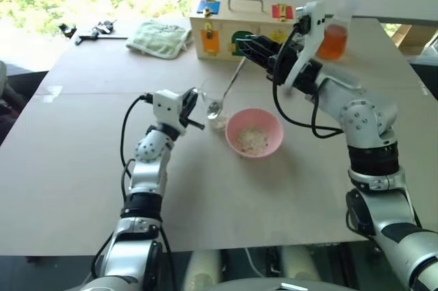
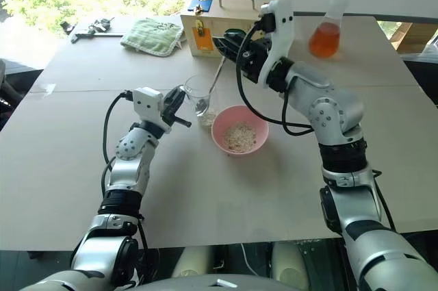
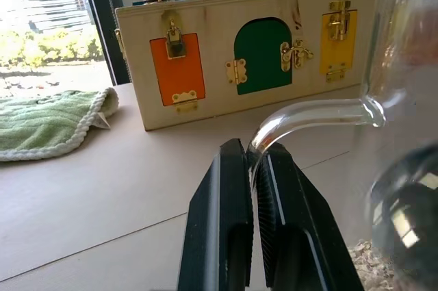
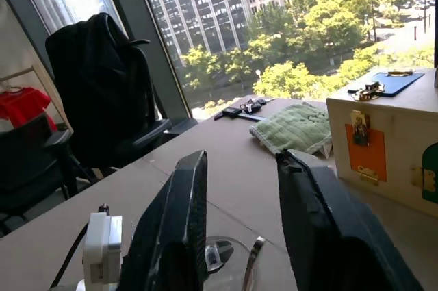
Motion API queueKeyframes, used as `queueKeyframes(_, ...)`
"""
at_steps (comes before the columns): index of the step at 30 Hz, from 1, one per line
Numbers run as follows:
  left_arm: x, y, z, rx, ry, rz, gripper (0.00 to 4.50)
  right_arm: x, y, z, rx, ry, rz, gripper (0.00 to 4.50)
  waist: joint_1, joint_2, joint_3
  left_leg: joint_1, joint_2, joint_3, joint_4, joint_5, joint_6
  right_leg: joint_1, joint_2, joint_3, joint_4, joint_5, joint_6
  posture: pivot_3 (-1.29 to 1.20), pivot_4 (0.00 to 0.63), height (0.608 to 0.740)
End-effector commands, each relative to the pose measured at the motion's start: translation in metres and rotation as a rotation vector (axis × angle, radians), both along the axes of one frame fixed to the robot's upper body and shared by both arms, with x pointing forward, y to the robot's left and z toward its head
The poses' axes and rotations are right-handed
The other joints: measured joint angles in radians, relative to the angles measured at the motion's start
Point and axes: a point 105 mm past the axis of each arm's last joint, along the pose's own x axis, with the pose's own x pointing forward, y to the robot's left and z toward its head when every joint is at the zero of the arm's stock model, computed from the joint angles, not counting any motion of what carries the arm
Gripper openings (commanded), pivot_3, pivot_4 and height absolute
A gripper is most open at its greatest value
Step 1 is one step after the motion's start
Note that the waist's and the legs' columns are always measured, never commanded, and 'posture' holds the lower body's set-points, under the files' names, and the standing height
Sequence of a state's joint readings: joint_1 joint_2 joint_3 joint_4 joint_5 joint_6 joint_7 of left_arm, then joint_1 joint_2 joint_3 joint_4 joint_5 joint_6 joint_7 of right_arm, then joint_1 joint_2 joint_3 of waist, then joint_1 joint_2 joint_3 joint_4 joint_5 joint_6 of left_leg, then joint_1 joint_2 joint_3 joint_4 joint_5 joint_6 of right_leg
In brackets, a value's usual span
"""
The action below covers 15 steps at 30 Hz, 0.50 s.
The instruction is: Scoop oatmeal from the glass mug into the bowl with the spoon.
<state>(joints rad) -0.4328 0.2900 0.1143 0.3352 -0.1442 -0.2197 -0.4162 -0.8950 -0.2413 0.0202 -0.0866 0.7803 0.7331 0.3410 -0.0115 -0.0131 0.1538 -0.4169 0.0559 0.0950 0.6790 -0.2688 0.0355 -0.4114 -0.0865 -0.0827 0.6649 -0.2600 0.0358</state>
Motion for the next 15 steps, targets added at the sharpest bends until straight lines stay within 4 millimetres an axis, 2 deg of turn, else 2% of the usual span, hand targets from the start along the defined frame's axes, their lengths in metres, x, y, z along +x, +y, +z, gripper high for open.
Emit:
queueKeyframes(1, -0.007, 0.020, 0.012, -0.027, -0.041, 0.065, 0.00, -0.005, -0.012, 0.025, 0.074, -0.063, -0.006, 3.27, 0.000, 0.000, 0.000, 0.000, 0.000, 0.000, 0.000, 0.000, 0.000, 0.000, 0.000, 0.000, 0.000, 0.000, 0.000, 0.00, 0.150, 0.740)
queueKeyframes(4, -0.013, 0.035, 0.008, -0.039, -0.017, 0.106, 0.00, 0.000, -0.028, 0.021, 0.082, -0.047, -0.053, 3.27, -0.001, 0.000, 0.000, 0.000, 0.000, 0.000, 0.000, 0.000, 0.000, 0.000, 0.000, 0.000, 0.000, 0.000, 0.000, 0.00, 0.150, 0.740)
queueKeyframes(13, -0.031, 0.087, 0.003, -0.034, 0.038, 0.253, 0.00, -0.003, -0.087, -0.029, -0.006, 0.047, -0.238, 3.27, -0.001, 0.000, 0.000, 0.001, 0.001, -0.002, 0.000, 0.000, 0.000, 0.000, 0.000, 0.001, 0.001, 0.000, 0.000, 0.00, 0.150, 0.740)
queueKeyframes(15, -0.033, 0.093, 0.000, -0.036, 0.052, 0.264, 0.72, -0.005, -0.101, -0.041, -0.003, 0.080, -0.281, 3.32, -0.002, 0.000, 0.000, 0.001, 0.001, -0.003, 0.000, 0.000, 0.000, 0.000, 0.000, 0.001, 0.001, 0.000, 0.000, 0.00, 0.150, 0.740)
